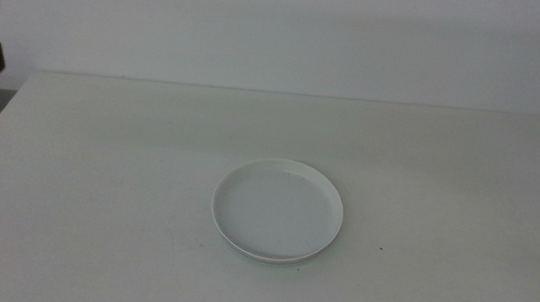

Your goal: Stack the three bowls on top of each other.

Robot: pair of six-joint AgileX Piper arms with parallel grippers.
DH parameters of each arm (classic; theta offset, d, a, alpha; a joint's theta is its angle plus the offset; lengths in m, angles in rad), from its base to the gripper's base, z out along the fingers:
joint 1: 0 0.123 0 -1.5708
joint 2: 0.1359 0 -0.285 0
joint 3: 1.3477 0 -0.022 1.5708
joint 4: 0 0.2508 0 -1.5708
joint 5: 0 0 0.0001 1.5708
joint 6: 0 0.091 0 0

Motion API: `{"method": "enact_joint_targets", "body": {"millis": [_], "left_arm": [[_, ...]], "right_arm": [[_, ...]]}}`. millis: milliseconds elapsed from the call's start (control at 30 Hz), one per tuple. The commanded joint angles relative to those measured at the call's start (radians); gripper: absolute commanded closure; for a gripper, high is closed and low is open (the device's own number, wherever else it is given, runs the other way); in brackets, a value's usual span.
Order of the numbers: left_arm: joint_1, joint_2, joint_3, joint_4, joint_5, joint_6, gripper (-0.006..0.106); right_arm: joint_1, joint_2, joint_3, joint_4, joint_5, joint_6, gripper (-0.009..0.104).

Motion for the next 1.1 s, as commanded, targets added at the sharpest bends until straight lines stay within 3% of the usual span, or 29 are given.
{"method": "enact_joint_targets", "body": {"millis": [0, 67, 200, 600, 867, 1067], "left_arm": [[0.0, -0.025, 0.005, -0.011, -0.013, -0.003, 0.007], [0.0, -0.047, 0.014, -0.019, -0.02, -0.003, 0.007], [0.0, -0.131, 0.12, -0.095, -0.127, -0.003, 0.007], [0.0, -0.619, 0.652, -0.117, -0.17, -0.003, 0.007], [0.0, -0.705, 0.755, -0.112, -0.152, -0.003, 0.007], [0.0, -0.705, 0.755, -0.09, -0.156, -0.003, 0.007]], "right_arm": [[-0.071, -0.03, 0.082, -0.021, -0.083, -0.003, 0.007], [-0.126, -0.073, 0.167, -0.035, -0.122, -0.003, 0.007], [-0.162, -0.22, 0.332, -0.153, -0.162, -0.003, 0.007], [-0.164, -0.669, 0.636, -0.191, -0.165, -0.003, 0.007], [-0.183, -0.669, 0.687, -0.173, -0.158, -0.003, 0.007], [-0.183, -0.669, 0.7, -0.087, -0.177, -0.003, 0.007]]}}
